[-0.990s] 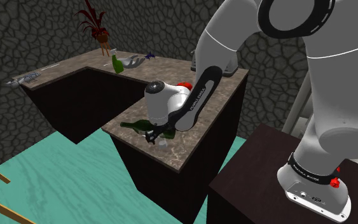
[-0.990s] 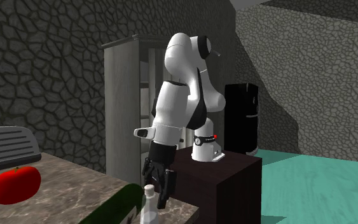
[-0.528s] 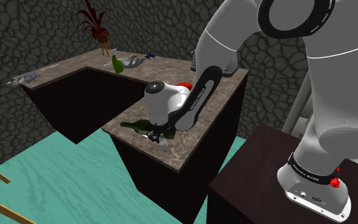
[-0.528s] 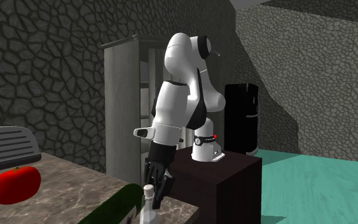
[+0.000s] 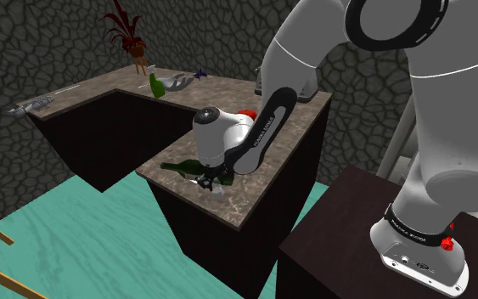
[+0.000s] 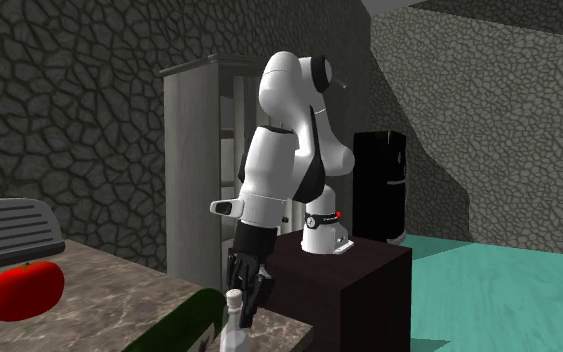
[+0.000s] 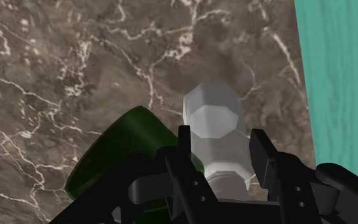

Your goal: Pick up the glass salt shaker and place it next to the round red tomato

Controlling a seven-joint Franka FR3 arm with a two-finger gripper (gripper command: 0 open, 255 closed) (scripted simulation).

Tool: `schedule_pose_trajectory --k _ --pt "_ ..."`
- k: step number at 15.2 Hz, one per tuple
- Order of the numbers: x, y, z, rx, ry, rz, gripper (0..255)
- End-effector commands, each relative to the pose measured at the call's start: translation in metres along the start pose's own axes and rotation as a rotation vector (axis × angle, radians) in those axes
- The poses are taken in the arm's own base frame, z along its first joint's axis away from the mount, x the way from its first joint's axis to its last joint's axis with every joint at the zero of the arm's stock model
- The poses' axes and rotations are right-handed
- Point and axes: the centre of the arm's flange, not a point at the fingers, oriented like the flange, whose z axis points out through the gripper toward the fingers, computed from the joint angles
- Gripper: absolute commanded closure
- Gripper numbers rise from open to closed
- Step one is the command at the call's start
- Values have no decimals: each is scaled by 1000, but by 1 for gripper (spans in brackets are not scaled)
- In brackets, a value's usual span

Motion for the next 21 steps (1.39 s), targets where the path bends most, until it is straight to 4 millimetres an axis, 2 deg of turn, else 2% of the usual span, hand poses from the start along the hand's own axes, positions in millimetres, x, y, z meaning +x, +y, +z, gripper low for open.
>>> schedule_pose_trajectory --k 1,21 --pt "1 0 -8 0 0 0 255" --pt "24 3 -111 0 0 0 255"
